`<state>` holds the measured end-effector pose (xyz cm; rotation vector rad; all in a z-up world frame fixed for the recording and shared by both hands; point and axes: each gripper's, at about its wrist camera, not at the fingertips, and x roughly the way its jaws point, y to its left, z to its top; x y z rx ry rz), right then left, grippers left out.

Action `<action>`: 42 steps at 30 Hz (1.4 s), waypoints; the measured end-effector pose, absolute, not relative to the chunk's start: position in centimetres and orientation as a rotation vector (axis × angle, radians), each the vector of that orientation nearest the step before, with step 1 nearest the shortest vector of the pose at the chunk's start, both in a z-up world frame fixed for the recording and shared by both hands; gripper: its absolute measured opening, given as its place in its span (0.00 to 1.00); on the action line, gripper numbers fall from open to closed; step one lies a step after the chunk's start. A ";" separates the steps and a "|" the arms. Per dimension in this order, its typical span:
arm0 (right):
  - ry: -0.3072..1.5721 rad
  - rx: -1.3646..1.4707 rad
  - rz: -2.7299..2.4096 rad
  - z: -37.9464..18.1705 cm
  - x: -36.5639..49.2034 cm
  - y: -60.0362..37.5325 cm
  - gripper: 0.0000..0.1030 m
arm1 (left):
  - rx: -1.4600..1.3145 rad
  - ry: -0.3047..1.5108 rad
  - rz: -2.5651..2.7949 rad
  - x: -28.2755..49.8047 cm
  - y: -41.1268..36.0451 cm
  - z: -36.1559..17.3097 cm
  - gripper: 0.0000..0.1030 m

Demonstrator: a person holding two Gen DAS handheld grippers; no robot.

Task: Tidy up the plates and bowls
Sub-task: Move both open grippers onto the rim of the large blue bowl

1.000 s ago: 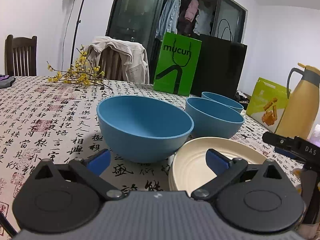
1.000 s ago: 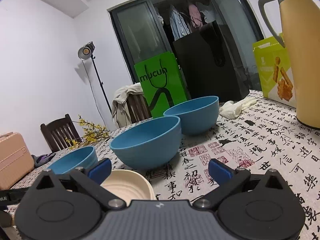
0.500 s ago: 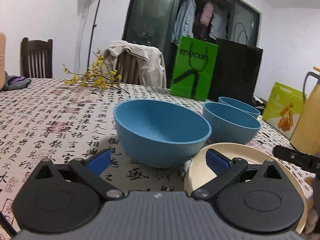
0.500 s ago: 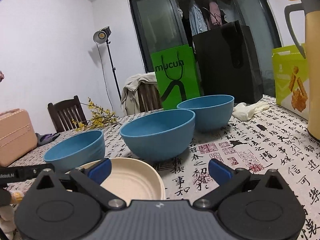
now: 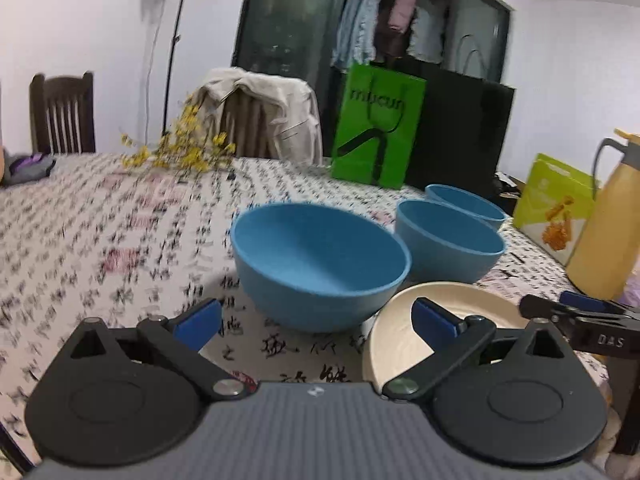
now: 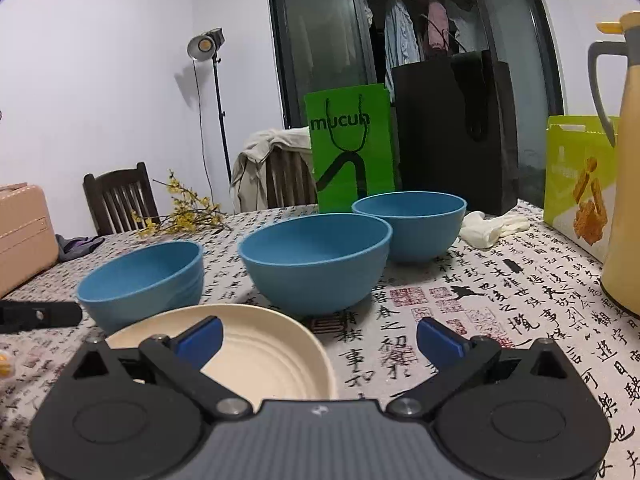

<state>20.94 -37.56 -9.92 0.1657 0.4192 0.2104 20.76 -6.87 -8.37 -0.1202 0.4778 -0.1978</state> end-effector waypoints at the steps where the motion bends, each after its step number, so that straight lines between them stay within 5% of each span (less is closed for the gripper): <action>1: 0.415 0.173 0.218 -9.5 20.8 -37.3 1.00 | -0.118 0.473 -0.203 20.4 -6.7 -7.8 1.00; 18: 0.573 0.123 0.393 -4.6 22.3 -32.6 1.00 | -0.187 0.606 -0.291 21.9 -3.8 -4.6 1.00; 42: 0.794 0.190 0.417 -4.9 30.5 -28.9 1.00 | -0.192 0.741 -0.188 30.4 -2.2 -5.4 1.00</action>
